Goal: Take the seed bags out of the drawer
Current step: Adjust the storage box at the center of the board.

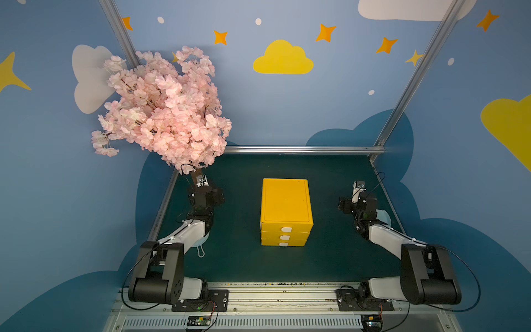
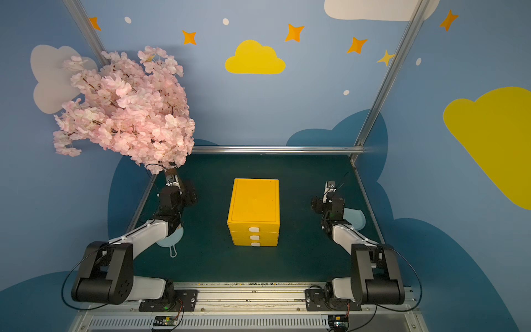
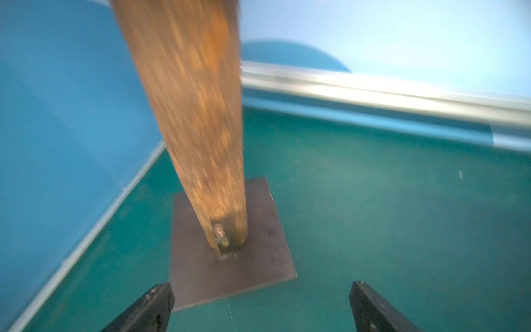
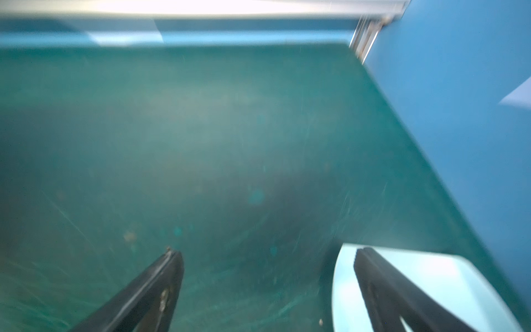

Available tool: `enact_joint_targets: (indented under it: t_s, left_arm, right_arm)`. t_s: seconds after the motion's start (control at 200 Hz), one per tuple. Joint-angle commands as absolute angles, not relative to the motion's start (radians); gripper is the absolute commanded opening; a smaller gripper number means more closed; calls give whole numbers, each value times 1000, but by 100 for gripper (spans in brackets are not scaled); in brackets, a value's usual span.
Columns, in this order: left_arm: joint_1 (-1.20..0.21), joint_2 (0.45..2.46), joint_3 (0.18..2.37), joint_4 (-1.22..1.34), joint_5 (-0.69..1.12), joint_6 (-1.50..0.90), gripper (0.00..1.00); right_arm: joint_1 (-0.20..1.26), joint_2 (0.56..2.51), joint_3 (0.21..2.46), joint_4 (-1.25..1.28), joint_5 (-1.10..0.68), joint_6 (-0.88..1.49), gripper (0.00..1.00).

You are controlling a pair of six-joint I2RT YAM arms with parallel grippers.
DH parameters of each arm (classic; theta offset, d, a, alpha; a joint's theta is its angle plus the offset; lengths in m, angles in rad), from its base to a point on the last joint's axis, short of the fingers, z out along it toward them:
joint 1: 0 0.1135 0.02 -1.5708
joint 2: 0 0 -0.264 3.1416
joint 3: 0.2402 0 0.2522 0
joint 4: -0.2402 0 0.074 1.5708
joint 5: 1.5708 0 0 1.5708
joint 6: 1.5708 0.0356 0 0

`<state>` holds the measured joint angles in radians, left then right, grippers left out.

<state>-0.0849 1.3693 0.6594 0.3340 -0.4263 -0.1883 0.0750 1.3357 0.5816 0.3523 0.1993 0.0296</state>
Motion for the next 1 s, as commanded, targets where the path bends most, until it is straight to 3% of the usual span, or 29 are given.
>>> enact_joint_targets:
  t_s: [0.0,0.085,0.12,0.285,0.35,0.426,0.491,0.686,0.996]
  left_arm:
    - [-172,1309,665,62,-631,-266,100]
    - [-209,1222,664,-29,-632,-341,100]
    - [-214,1182,662,-79,-622,-397,100]
    - [-218,953,618,-281,-445,-610,97]
    - [-216,858,593,-329,-324,-645,88]
    - [-218,772,579,-390,-145,-664,65]
    - [-221,724,557,-424,-16,-708,45]
    - [-240,710,533,-475,303,-740,3]
    - [-383,827,511,-370,399,-788,2]
  right_arm:
    - [77,1259,658,114,229,168,98]
    - [57,1224,705,2,149,305,98]
    - [46,1213,721,-39,69,328,91]
    - [31,1212,803,-271,-168,464,32]
    - [30,1215,820,-345,-299,433,17]
    - [43,1217,798,-365,-453,436,1]
    - [79,1209,759,-353,-517,460,0]
    - [243,1171,697,-355,-483,511,0]
    - [319,1218,697,-329,-432,542,0]
